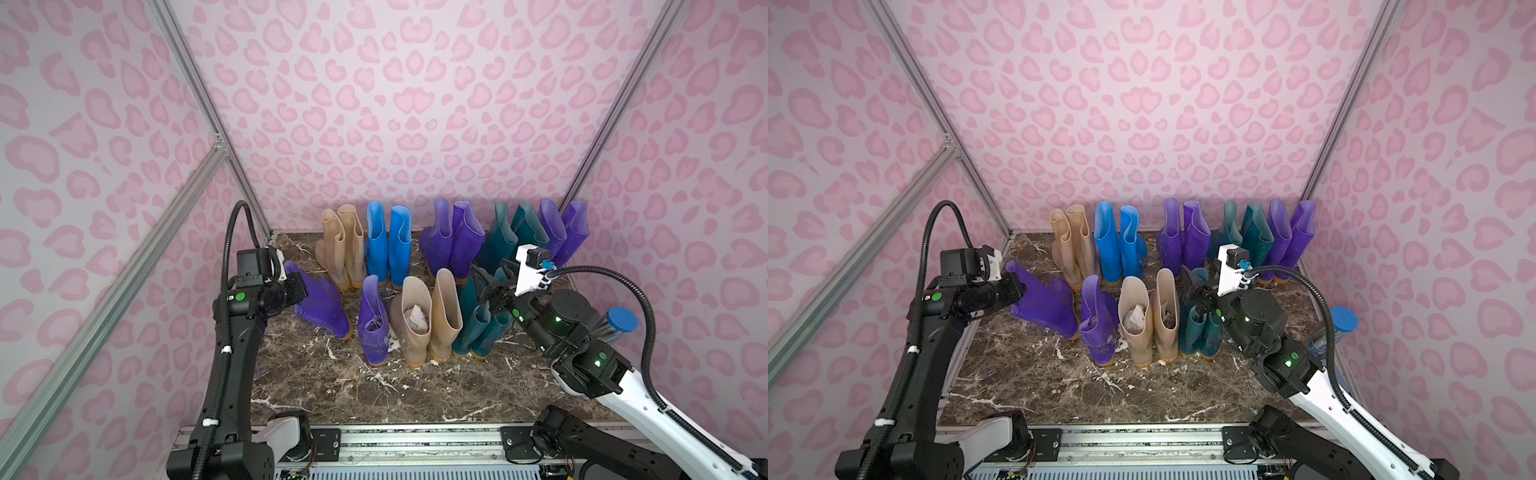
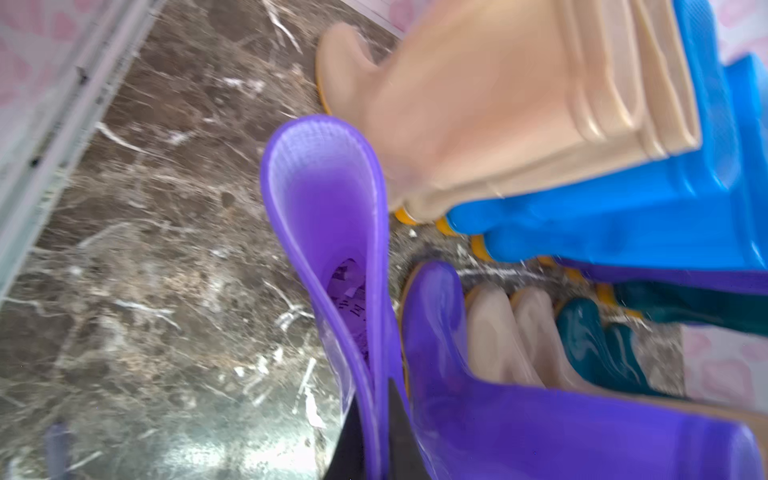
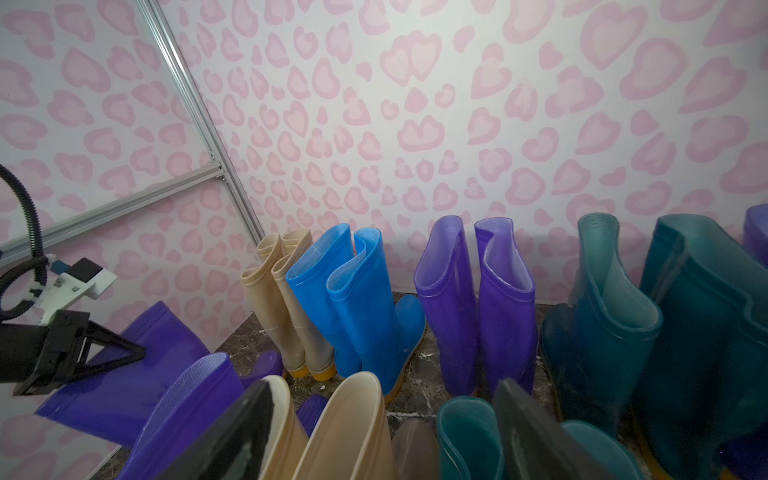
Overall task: Match and arrange rain boots in pairs
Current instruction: Pair a pair of rain boots at the center of the board.
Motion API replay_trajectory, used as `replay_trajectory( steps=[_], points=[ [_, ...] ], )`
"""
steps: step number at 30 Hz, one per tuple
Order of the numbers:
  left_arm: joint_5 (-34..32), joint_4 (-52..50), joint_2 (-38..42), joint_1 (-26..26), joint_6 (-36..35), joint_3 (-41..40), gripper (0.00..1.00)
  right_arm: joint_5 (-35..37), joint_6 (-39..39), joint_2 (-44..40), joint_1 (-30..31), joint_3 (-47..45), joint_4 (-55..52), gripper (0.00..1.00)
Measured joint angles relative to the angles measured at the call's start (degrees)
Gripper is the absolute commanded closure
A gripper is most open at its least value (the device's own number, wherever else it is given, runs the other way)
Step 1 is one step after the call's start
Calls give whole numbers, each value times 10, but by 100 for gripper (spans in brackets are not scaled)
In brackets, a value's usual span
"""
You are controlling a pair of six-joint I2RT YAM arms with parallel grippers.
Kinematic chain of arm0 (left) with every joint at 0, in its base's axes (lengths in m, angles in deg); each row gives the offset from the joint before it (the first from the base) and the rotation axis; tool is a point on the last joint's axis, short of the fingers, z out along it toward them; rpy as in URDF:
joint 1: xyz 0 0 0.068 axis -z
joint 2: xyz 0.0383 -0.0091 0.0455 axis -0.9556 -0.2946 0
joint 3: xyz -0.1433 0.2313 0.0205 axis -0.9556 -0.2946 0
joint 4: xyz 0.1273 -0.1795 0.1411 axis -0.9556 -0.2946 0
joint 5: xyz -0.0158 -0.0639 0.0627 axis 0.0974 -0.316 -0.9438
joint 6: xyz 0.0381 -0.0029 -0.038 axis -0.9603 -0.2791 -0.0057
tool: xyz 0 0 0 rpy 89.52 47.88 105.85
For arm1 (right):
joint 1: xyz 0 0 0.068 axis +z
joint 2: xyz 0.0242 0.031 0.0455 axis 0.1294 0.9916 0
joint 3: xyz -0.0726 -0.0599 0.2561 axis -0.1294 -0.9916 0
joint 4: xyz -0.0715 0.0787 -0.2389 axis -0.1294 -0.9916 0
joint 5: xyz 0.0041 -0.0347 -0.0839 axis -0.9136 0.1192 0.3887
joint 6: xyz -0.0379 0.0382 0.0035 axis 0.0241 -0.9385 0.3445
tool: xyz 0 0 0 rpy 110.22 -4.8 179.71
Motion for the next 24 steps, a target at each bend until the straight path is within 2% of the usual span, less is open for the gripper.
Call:
replay_trajectory(
  steps=[6,18,24],
  points=[
    [5,-24,4,93,7,5,98,6,-1,-2,-1,2,-8,16],
    [5,-42,41,184,12,-15,98,10,-11,0,-1,15,-20,17],
    [11,-31,40,203,-5,-24,98,10,-11,10,-1,23,-26,18]
  ],
)
